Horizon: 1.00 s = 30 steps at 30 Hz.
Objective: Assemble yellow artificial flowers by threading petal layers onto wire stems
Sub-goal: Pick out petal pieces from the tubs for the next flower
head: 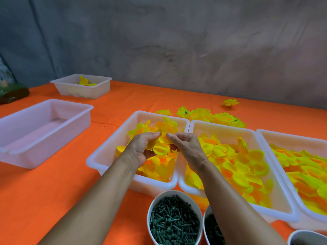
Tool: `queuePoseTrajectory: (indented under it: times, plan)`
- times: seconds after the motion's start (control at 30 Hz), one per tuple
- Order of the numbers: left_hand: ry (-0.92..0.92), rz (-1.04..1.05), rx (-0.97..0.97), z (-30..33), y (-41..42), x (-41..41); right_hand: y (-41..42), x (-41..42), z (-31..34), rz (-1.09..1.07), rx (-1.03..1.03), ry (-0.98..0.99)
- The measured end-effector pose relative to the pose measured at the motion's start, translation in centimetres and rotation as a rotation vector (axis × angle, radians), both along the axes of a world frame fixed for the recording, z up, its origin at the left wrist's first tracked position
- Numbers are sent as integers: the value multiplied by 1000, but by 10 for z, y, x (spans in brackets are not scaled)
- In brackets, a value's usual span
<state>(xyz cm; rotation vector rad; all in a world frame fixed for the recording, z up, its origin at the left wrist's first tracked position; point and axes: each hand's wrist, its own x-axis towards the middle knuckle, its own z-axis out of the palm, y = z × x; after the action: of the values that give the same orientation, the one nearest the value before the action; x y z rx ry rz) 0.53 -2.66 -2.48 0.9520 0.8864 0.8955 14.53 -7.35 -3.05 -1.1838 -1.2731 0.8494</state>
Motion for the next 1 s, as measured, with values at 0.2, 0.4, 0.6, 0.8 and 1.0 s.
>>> queuePoseTrajectory:
  times: [0.2,0.4,0.6,0.8,1.0]
  plan:
    - [193,232,162,-7,1,5,1,-3,-4,-10,21,-68]
    - [265,295,393,-10,-2,7,5,-2,-6,-91,9,-101]
    - [455,414,814,-7,-8,6,6,-4,-5,-221,14,-172]
    - [496,259,815,-5,-15,13,4,-4,-4,-244,24,-96]
    - [360,261,691,-4,-14,7,-1,1,0,-35,7,3]
